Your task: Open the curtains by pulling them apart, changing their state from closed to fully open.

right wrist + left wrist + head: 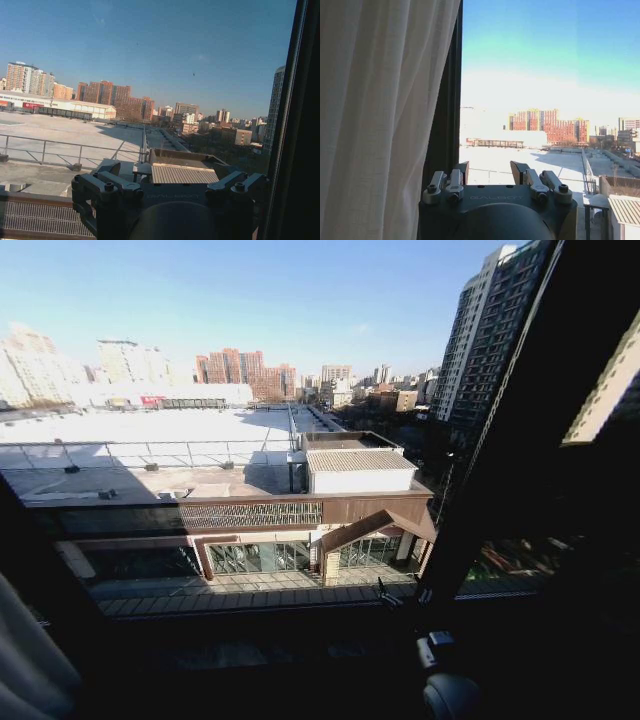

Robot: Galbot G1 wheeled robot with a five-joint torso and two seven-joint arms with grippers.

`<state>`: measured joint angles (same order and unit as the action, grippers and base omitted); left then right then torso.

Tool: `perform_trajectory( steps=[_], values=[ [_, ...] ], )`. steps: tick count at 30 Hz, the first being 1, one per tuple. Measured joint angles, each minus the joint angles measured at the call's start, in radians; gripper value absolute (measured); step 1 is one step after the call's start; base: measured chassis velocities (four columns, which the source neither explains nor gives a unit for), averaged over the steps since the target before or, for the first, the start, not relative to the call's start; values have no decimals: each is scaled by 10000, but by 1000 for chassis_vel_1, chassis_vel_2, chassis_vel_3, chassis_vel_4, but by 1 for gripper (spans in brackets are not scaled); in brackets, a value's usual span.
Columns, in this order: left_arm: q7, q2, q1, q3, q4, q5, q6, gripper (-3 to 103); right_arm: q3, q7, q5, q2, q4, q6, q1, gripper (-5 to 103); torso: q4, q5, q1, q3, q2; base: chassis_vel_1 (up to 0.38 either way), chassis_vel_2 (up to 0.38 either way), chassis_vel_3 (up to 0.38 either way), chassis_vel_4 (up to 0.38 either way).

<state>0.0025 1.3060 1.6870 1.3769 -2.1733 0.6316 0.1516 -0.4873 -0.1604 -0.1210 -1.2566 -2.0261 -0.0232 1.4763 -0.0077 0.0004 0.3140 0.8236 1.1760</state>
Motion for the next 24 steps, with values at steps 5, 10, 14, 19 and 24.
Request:
perform_trajectory(
  steps=[5,10,14,19,24],
  values=[
    [1666,325,199,-818,-346,-629,-801,66,4,0,28,-39,-11,34,61,100,0,0,-1,0,1,0,0,0,0],
    [2444,347,201,-1596,-595,-805,-1119,82,-52,-8,24,-46,-121,110,272,100,-1,0,0,0,0,0,0,0,0],
    [2470,407,197,-2091,-706,-821,-1069,97,-112,-20,5,-53,-292,47,424,100,-1,0,0,0,0,0,0,0,0],
    [2470,445,224,-2354,-674,-842,-998,100,-154,-20,18,-89,-504,-257,496,100,0,-1,0,0,0,0,0,0,0],
    [2497,378,195,-2311,-403,-855,-979,100,-149,-20,38,-197,-693,-458,438,100,0,-3,0,0,1,0,0,0,0]
  ],
)
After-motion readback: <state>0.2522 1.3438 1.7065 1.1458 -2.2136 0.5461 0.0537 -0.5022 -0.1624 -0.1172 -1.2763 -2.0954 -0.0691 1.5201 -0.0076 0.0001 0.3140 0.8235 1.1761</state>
